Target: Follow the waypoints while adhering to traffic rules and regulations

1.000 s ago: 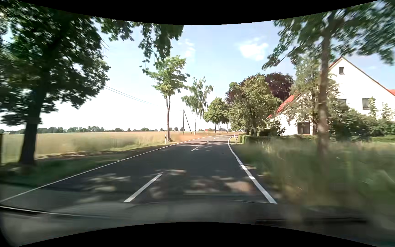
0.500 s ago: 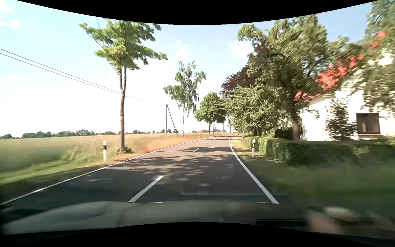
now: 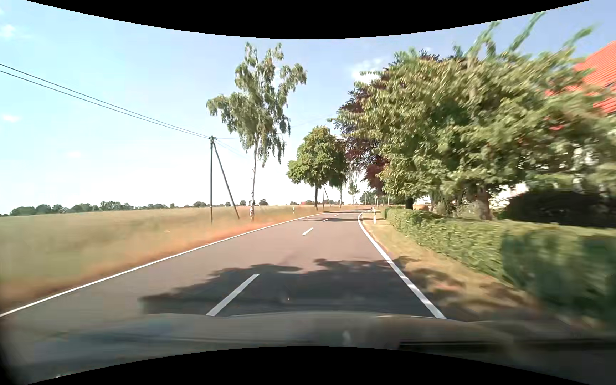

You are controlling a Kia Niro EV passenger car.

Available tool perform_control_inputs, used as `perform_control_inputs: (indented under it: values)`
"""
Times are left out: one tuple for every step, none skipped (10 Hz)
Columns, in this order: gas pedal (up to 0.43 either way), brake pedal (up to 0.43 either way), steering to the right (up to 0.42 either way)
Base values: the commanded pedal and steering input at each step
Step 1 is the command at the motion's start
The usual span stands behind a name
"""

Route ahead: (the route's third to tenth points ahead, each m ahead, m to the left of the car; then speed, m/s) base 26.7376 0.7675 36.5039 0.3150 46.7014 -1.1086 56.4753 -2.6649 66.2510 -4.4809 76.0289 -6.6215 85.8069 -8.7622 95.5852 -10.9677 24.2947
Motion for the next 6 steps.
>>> perform_control_inputs:
  values:
    - [0.268,0.006,0.021]
    - [0.28,0.006,0.022]
    - [0.28,0.006,0.022]
    - [0.28,0.006,0.023]
    - [0.28,0.006,0.023]
    - [0.28,0.006,0.022]
